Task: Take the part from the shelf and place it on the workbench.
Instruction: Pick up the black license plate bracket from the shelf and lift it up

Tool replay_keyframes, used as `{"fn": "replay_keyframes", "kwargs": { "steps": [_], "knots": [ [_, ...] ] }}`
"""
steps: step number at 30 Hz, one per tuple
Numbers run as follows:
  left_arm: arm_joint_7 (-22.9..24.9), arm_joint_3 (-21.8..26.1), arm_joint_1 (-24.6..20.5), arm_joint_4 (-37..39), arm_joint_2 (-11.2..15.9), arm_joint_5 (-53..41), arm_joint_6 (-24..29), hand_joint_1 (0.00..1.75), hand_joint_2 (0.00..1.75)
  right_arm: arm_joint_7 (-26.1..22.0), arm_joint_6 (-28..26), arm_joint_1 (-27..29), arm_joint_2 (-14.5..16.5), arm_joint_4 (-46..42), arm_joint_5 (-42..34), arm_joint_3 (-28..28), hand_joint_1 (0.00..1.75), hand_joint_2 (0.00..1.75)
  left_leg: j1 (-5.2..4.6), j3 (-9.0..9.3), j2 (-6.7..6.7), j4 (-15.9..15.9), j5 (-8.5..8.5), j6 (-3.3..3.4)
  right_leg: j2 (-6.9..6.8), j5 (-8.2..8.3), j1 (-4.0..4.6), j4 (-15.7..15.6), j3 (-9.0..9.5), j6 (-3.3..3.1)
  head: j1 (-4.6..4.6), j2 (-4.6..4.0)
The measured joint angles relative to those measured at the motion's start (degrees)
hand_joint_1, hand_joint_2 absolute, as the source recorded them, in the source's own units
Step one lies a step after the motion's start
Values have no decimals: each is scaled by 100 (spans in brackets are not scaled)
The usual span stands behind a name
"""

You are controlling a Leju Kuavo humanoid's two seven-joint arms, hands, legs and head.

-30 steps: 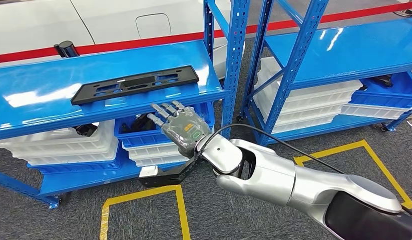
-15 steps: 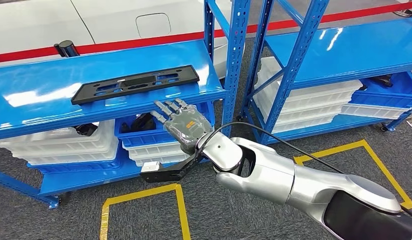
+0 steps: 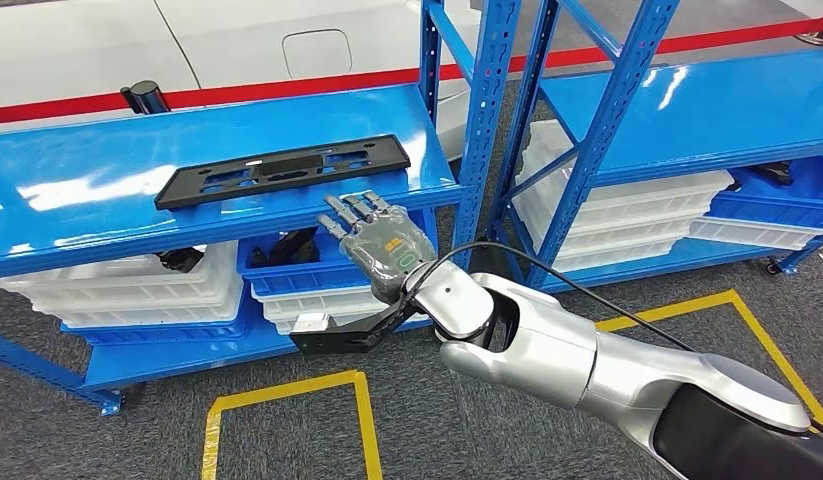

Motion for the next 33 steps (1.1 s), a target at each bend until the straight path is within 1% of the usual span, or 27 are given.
{"fn": "replay_keyframes", "kwargs": {
  "steps": [1, 3, 4, 5, 7, 8, 9, 11, 12, 13, 14, 15, 16, 17, 18, 19, 21, 22, 23, 24, 26, 27, 28, 29, 30, 31, 33],
  "knots": [
    [0, -5, -4, 2, 1, 1, 0, 0, 0, 7, -2, -2, -12, 0, 2, -9, 0, 175, 12, 41, -1, 5, -46, -47, -2, 127, -2, -380, 141, 8, 4, 0],
    [-1, -17, -20, 7, 3, 1, 0, 0, 0, 13, -12, 1, -28, -4, 5, -19, 0, 175, 14, 90, 5, -3, -118, -154, -3, 162, 35, -777, 298, -50, 2, 0],
    [-1, -27, -24, 8, 3, 2, 0, 0, 0, 15, -22, 5, -39, -6, 11, -21, 0, 175, 14, 114, 9, 7, -121, -203, 0, 85, 62, -787, 317, -114, -1, 0],
    [-1, -39, -25, 9, 3, 2, 0, 0, 0, 22, -41, 11, -46, -9, 26, -25, 0, 175, 22, 150, 14, 14, -123, -244, 5, 86, 78, -794, 367, -184, -7, 1],
    [-2, -61, -33, 10, 2, 2, -1, 0, 0, 39, -132, 11, -63, -15, 86, -50, 0, 175, 50, 136, 27, 226, -121, -284, 10, 68, 75, -855, 532, -292, -15, 1],
    [-2, -73, -45, 10, 2, 3, 0, 0, 0, 45, -199, 6, -61, -22, 126, -72, 0, 175, 58, 6, 30, 484, -151, -282, 11, 41, 71, -883, 617, -333, -23, 1],
    [-3, -83, -55, 10, 3, 4, 2, 0, 0, 46, -262, 6, -54, -32, 157, -91, 0, 175, 55, -226, 32, 845, -211, -277, 12, 8, 68, -898, 674, -363, -32, 0],
    [-1, -97, -47, 11, 8, 8, 7, 0, 0, 46, -343, 31, -39, -55, 212, -111, 0, 175, 36, -806, 31, 1546, -444, -269, 30, -84, 65, -901, 759, -390, -46, 0],
    [-1, -99, -29, 13, 12, 9, 9, 0, 0, 46, -365, 52, -36, -62, 237, -113, 0, 175, 32, -1031, 31, 1710, -554, -276, 43, -139, 61, -901, 812, -381, -49, 0],
    [0, -102, -10, 15, 15, 11, 11, 0, 0, 45, -383, 72, -35, -67, 264, -115, 0, 175, 34, -1169, 32, 1696, -585, -287, 55, -199, 54, -901, 882, -362, -50, 0],
    [0, -107, 3, 17, 18, 15, 12, 0, 0, 45, -398, 86, -35, -71, 287, -117, 0, 175, 42, -1214, 35, 1499, -488, -299, 64, -267, 41, -907, 972, -335, -56, 1],
    [0, -112, 9, 19, 19, 20, 13, 0, 0, 45, -410, 95, -35, -75, 301, -122, 0, 175, 54, -1184, 41, 1170, -242, -311, 67, -339, 27, -912, 1063, -297, -64, 1],
    [0, -120, 17, 20, 17, 23, 13, 0, 0, 46, -422, 103, -34, -80, 309, -125, 0, 175, 65, -1134, 65, 809, 99, -326, 71, -420, 26, -905, 1160, -248, -84, 0],
    [2, -130, 19, 20, 15, 26, 13, 0, 0, 46, -432, 108, -31, -87, 316, -128, 0, 175, 67, -1076, 94, 542, 353, -303, 81, -508, 33, -911, 1238, -202, -103, -1],
    [5, -141, 21, 21, 12, 27, 14, 0, 0, 46, -443, 112, -30, -96, 331, -132, 0, 175, 60, -1033, 115, 392, 524, -271, 88, -597, 52, -927, 1304, -154, -106, -1],
    [8, -155, 18, 21, 9, 28, 14, 0, 0, 42, -451, 112, -28, -115, 355, -143, 0, 175, 54, -1004, 127, 348, 564, -218, 95, -649, 59, -933, 1377, -109, -108, -1],
    [8, -175, -18, 22, 14, 40, 19, 0, 0, 29, -462, 97, -28, -161, 405, -183, 0, 175, 32, -902, 83, 372, 468, -95, 94, -671, 42, -915, 1469, -48, -74, 1],
    [6, -182, -33, 22, 16, 45, 23, 0, 0, 21, -467, 90, -28, -185, 423, -207, 0, 175, 22, -840, 61, 368, 421, -39, 91, -641, 24, -766, 1429, -33, -60, 1],
    [4, -185, -46, 23, 19, 50, 28, 0, 0, 11, -470, 88, -29, -199, 431, -226, 0, 175, 2, -768, 46, 365, 380, 9, 89, -647, 30, -502, 1278, -31, -46, 1],
    [3, -187, -46, 23, 19, 51, 34, 0, 0, -4, -473, 97, -30, -210, 433, -237, 0, 175, -16, -703, 39, 355, 332, 49, 86, -693, 45, -131, 1037, -35, -32, 1],
    [5, -198, -41, 23, 19, 58, 37, 0, 0, -50, -476, 139, -33, -230, 433, -248, 0, 175, -68, -559, 29, 344, 210, 100, 86, -949, 102, 648, 400, -68, -28, 1],
    [9, -208, -36, 23, 19, 63, 36, 0, 0, -76, -478, 166, -37, -239, 430, -249, 0, 175, -100, -480, 17, 341, 147, 108, 86, -1087, 135, 853, 138, -100, -28, 1],
    [24, -219, -32, 23, 19, 79, 38, 0, 0, -106, -478, 190, -39, -248, 421, -250, 0, 175, -135, -389, -1, 337, 84, 111, 86, -1159, 177, 876, -43, -149, -27, 1],
    [47, -227, -31, 23, 19, 97, 48, 0, 0, -140, -478, 208, -40, -256, 402, -251, 0, 175, -175, -290, -18, 325, 25, 109, 88, -1107, 226, 711, -129, -222, -26, 1],
    [75, -233, -32, 23, 19, 112, 72, 0, 0, -173, -478, 221, -40, -264, 380, -253, 0, 175, -218, -183, -33, 300, -31, 115, 91, -891, 287, 395, -142, -326, -23, 1],
    [104, -238, -28, 23, 4, 125, 113, 0, 0, -208, -478, 234, -36, -273, 351, -254, 0, 175, -238, -89, -47, 250, -76, 127, 98, -483, 368, -25, -107, -466, -21, 1],
    [161, -247, -40, 24, -30, 121, 221, 0, 0, -263, -487, 272, -20, -290, 289, -258, 0, 175, -282, 101, -99, 105, -148, 131, 242, 342, 528, -735, -1, -720, -51, 1]
  ]
}}
